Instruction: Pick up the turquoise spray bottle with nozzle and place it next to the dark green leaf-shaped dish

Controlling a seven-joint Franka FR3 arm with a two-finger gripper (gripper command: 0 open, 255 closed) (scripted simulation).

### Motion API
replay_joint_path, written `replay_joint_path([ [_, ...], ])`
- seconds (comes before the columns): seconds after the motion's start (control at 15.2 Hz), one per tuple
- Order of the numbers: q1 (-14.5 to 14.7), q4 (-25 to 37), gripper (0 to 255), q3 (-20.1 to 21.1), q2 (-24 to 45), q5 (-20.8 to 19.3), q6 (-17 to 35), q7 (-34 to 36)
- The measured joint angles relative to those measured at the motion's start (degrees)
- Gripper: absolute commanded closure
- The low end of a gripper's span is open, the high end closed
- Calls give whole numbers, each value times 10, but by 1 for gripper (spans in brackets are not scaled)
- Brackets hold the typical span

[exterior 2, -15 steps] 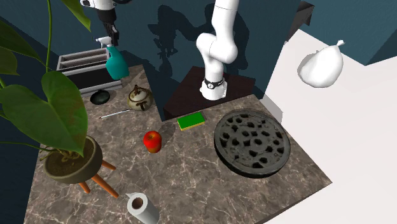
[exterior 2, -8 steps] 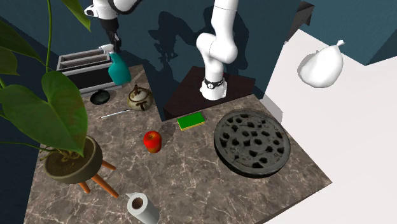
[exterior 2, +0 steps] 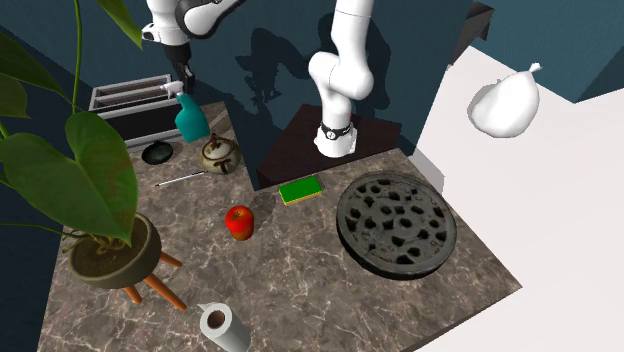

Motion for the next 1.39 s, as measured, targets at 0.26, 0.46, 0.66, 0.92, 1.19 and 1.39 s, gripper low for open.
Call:
replay_joint_path([
  [0.26, 0, -23, 255, -6, 12, 4, 33, -3],
  [0.46, 1, -35, 255, -10, 21, 9, 53, -7],
  [0.66, 1, -36, 255, -10, 23, 10, 56, -8],
  [0.92, 1, -36, 0, -10, 23, 10, 57, -8],
  [1.19, 1, -36, 0, -10, 23, 10, 57, -8],
  [1.39, -1, -26, 0, -4, 6, 1, 32, -1],
])
